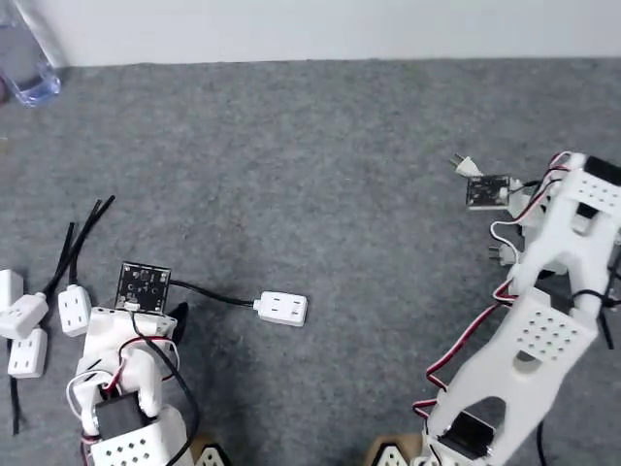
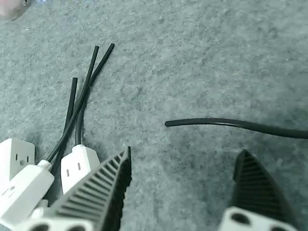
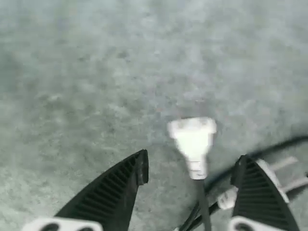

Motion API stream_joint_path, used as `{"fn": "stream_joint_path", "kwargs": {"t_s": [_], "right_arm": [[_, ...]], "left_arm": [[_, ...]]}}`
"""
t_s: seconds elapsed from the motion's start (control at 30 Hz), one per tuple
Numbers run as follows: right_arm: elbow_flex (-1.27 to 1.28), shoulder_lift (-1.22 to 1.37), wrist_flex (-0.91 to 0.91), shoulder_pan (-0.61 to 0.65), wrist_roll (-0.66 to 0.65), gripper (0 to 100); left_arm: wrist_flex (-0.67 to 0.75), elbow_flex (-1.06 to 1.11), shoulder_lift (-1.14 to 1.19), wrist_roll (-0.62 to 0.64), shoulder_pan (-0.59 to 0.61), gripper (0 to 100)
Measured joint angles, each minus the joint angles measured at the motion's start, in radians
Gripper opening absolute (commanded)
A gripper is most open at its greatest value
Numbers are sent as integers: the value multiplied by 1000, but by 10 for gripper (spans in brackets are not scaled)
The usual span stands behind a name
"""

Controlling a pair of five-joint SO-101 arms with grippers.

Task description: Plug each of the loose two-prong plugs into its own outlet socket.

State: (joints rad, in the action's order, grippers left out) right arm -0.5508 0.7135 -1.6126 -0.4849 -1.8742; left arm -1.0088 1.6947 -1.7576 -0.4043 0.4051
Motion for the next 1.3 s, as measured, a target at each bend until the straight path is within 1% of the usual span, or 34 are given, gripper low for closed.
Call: {"fn": "stream_joint_path", "kwargs": {"t_s": [0.3, 0.47, 0.7, 0.93, 1.3], "right_arm": [[0, 0, -17, 0, -147, 285], [0, 29, -20, 2, -206, 284], [0, 75, -2, 15, -218, 284], [0, 77, 61, 12, -219, 284], [-25, 109, 64, 3, -221, 284]], "left_arm": [[164, 0, 175, 0, 0, 323], [189, 0, 204, -3, 0, 323], [189, 0, 204, -6, 0, 323], [189, 0, 204, -6, 0, 323], [189, 0, 204, -6, 0, 323]]}}
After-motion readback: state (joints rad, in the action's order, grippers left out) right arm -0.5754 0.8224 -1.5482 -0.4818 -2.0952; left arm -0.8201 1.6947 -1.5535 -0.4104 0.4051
